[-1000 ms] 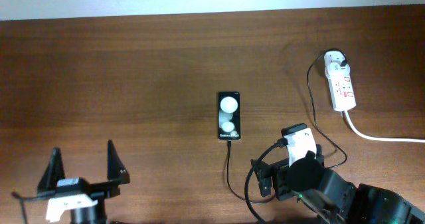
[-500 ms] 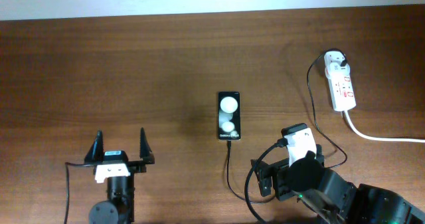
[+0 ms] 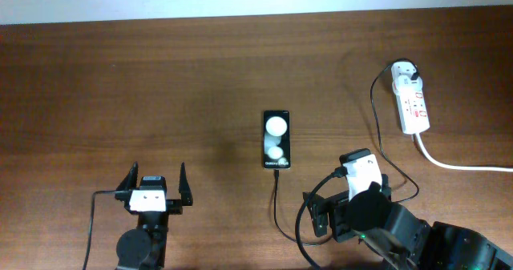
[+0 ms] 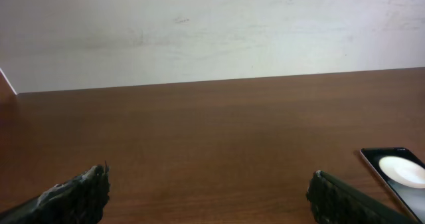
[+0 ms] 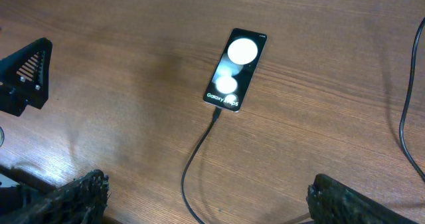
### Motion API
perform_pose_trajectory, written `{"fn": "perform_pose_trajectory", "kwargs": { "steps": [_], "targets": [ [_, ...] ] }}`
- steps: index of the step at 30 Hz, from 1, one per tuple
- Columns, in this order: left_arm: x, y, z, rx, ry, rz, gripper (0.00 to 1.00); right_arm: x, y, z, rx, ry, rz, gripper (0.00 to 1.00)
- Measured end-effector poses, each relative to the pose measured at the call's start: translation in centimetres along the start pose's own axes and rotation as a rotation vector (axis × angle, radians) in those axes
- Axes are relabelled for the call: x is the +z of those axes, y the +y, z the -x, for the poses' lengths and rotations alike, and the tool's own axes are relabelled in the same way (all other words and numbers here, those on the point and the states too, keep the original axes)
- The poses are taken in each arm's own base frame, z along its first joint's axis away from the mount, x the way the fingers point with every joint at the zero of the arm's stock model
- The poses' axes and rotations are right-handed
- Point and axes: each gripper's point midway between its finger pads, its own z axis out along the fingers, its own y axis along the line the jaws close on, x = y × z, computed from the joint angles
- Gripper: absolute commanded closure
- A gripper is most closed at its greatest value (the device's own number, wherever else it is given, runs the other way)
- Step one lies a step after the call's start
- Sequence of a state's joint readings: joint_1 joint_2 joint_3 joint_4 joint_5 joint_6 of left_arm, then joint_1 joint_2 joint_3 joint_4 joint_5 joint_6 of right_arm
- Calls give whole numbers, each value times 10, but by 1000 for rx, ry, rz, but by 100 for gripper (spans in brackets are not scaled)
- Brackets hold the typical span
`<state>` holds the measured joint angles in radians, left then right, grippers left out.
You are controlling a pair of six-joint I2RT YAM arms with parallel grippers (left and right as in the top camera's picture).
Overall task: Plug charger to phone and switch on socket
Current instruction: 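Move the right gripper up to the white power strip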
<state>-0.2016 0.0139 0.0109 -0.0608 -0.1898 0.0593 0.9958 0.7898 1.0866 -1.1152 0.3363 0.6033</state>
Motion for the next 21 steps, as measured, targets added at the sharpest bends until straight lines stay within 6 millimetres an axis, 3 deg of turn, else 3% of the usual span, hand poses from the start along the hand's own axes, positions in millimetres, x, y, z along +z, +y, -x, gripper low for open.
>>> {"fn": "perform_pose_trajectory", "kwargs": {
  "steps": [7, 14, 21],
  "targets": [
    [0, 3, 0, -1, 1, 12, 1, 0, 0, 0, 0, 0, 0, 1],
    [-2, 47, -4, -12, 14, 188, 1, 0, 0, 0, -1, 0, 0, 1],
    [-2, 48, -4, -13, 14, 194, 1, 0, 0, 0, 0, 0, 0, 1]
  ]
}}
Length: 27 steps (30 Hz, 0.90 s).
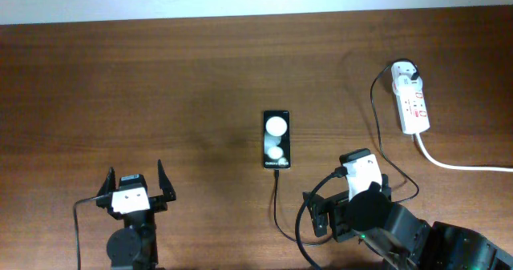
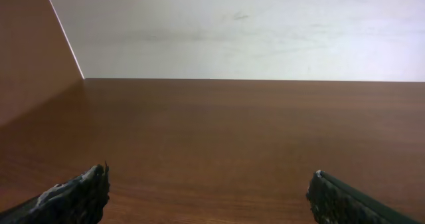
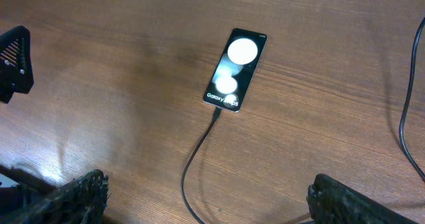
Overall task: Plug charger to phone and switch on socket
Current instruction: 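Move the right gripper up to the white power strip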
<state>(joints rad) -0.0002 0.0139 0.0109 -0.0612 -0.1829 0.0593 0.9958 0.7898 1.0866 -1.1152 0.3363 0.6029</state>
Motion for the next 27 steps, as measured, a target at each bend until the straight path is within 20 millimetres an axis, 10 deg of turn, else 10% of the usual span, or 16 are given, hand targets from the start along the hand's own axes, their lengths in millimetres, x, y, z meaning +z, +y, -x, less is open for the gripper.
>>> {"fn": "perform_pose_trajectory", "kwargs": {
  "steps": [10, 15, 19, 27],
  "targets": [
    [0, 0, 0, 0, 0, -1, 1, -1, 20, 34, 53, -132, 71, 1],
    [0, 0, 0, 0, 0, 0, 1, 39, 30, 43, -19, -40, -29, 0],
    [0, 0, 0, 0, 1, 0, 1, 45, -8, 84, 86, 44, -187, 15],
    [0, 0, -1, 0, 2, 0, 1, 20, -157, 121, 513, 29, -463, 58]
  ]
}}
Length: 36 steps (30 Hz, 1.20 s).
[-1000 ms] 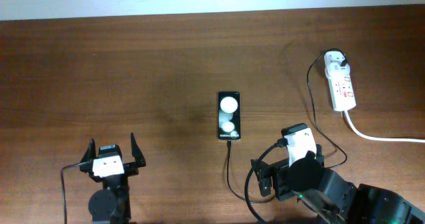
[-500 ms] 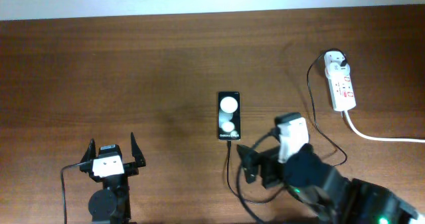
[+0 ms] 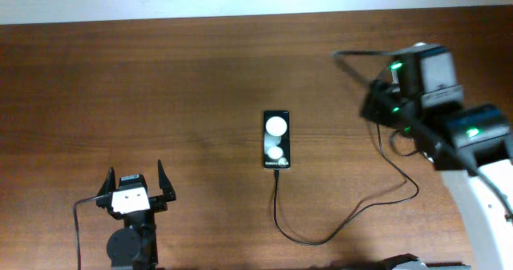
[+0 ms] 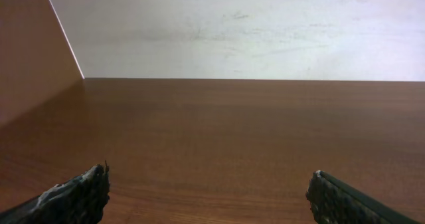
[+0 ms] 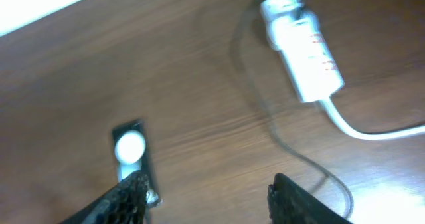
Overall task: Plug charger to phone and switch on socket
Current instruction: 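Move the right gripper up to the white power strip, then press the orange switch beside the charger with the right gripper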
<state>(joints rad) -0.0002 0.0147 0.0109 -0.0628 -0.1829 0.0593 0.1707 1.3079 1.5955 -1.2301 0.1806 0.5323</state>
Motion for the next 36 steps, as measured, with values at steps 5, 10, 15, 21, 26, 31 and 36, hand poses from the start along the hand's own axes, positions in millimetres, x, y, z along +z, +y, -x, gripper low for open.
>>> {"fn": "perform_pose_trajectory", "kwargs": {
  "steps": [5, 10, 15, 21, 26, 31, 36],
  "targets": [
    [0, 0, 0, 0, 0, 0, 1, 39, -75, 33, 256, 51, -88, 94],
    [0, 0, 0, 0, 0, 0, 1, 100, -129, 64, 438, 149, -126, 96],
    [0, 0, 0, 0, 1, 0, 1, 198, -150, 44, 503, 351, -137, 96],
    [0, 0, 0, 0, 1, 0, 1, 261, -160, 36, 510, 373, -130, 96],
    [0, 0, 0, 0, 1, 0, 1, 275, -172, 42, 541, 337, -132, 96],
    [0, 0, 0, 0, 1, 0, 1, 293, -179, 35, 578, 349, -144, 96],
    [0, 0, 0, 0, 1, 0, 1, 299, -180, 36, 582, 342, -143, 96]
  ]
}}
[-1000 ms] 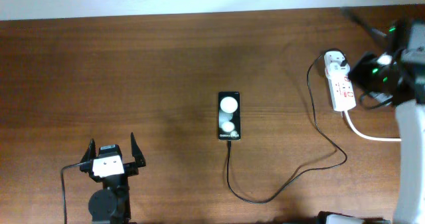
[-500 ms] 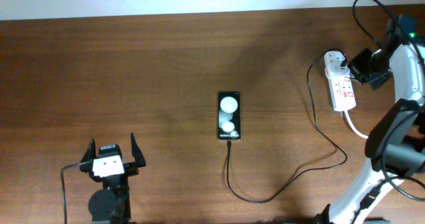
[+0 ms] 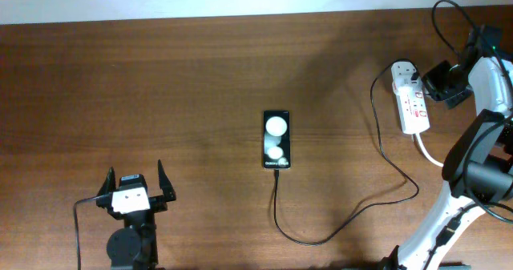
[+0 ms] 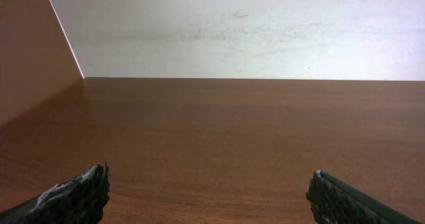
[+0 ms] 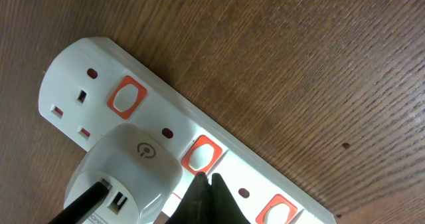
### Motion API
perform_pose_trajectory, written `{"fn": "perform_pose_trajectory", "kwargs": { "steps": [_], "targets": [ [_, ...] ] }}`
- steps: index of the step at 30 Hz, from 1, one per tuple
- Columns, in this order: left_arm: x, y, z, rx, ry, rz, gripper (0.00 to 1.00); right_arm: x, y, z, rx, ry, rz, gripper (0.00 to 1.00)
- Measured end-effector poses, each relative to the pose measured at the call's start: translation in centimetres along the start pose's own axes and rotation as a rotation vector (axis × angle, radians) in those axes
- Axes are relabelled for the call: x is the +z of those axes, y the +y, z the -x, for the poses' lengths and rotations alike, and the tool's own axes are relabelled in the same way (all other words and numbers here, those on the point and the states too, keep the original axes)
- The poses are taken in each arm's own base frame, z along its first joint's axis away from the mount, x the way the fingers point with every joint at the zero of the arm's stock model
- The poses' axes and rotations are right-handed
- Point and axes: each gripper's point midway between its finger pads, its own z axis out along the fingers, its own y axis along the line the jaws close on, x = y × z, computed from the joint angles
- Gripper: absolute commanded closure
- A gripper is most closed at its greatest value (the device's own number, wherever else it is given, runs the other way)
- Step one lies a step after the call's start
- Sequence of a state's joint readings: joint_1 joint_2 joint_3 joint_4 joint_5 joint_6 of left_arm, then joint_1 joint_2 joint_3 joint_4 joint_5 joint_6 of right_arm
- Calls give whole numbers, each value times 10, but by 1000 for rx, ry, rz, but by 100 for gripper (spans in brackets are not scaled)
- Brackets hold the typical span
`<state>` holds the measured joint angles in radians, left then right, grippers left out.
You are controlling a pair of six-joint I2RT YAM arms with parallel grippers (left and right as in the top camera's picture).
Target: Plug charger to phone and switch on socket
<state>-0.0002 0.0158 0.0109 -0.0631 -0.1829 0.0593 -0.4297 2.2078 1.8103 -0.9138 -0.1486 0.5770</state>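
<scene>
The black phone (image 3: 276, 139) lies at mid-table, and the black cable (image 3: 321, 240) meets its near end. The cable loops round to the white charger (image 5: 126, 165), which is plugged into the white power strip (image 3: 412, 108) at the far right. My right gripper (image 5: 206, 179) is shut, with its tips pressed against the orange switch (image 5: 202, 153) beside the charger. It holds nothing. In the overhead view the right gripper (image 3: 433, 83) is at the strip's right side. My left gripper (image 4: 209, 187) stands open and empty near the front left edge.
The strip's thick white lead (image 3: 457, 165) runs off to the right. Two more orange switches (image 5: 127, 96) sit along the strip. A white wall (image 4: 232, 31) borders the table's far edge. Bare wood lies between the phone and my left arm (image 3: 132, 222).
My right gripper was open and high above the table, with the phone and strip below it. Now it is shut, with its tips on the switch beside the charger. The left arm has not moved.
Both arms were low at the front edge. My right gripper was open over the phone, with the cable at the phone's end. The left arm then stood further left. The right arm was then raised near the strip and now touches its switch.
</scene>
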Motion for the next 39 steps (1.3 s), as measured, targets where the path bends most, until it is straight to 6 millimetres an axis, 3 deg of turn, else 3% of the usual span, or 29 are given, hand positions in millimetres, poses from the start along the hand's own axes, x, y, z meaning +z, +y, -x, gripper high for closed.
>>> {"fn": "perform_pose_trajectory", "kwargs": {
  "steps": [12, 18, 31, 39],
  "targets": [
    [0, 0, 0, 0, 0, 0, 1, 2, 2, 2, 23, -8, 6, 96],
    [0, 0, 0, 0, 0, 0, 1, 21, 7, -5, 15, 29, 20, 96],
    [0, 0, 0, 0, 0, 0, 1, 25, 8, -5, 15, 31, 27, 96],
    [0, 0, 0, 0, 0, 0, 1, 24, 8, -16, 3, 69, 10, 96]
  ]
}}
